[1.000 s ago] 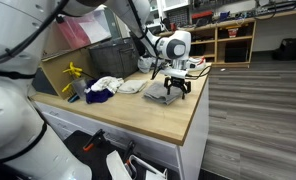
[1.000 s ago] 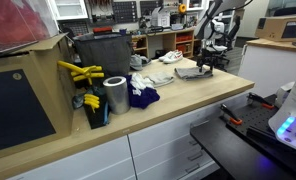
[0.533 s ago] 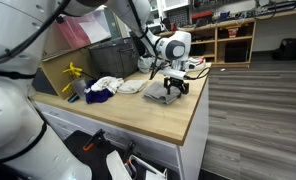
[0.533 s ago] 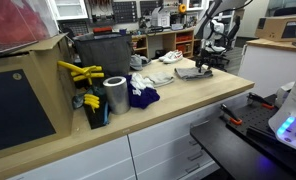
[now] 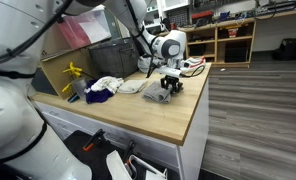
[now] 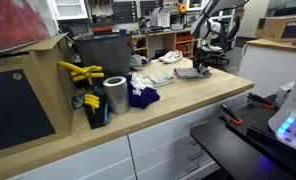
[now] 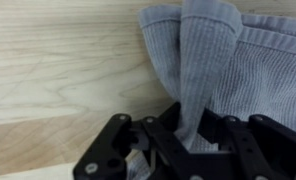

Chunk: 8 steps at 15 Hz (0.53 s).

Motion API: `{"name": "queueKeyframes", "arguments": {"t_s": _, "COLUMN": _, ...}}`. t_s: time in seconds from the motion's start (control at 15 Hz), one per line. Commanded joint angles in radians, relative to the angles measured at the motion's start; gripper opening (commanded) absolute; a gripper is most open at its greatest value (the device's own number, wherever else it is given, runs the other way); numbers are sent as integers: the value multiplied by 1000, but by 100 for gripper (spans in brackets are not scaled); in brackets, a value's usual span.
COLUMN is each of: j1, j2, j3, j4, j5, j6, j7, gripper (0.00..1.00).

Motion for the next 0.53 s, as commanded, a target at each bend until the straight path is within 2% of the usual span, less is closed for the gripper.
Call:
{"name": "queueKeyframes", "arguments": {"t_s": 0.0, "j1": 57, "j2": -95, "j3": -29, "j4": -70, "j5": -77, "j6": 24, "j7": -4, "gripper": 0}}
{"name": "queueKeyframes", "arguments": {"t_s": 0.07, "j1": 75, "j2": -115, "j3": -40, "j4": -76, "j5": -113, "j6": 20, "j7": 6, "gripper": 3}}
{"name": "queueKeyframes", "arguments": {"t_s": 0.47, "j1": 209, "j2": -219, "j3": -93, "j4": -118, "j5": -380, "j6": -11, "j7": 71, "gripper": 3}}
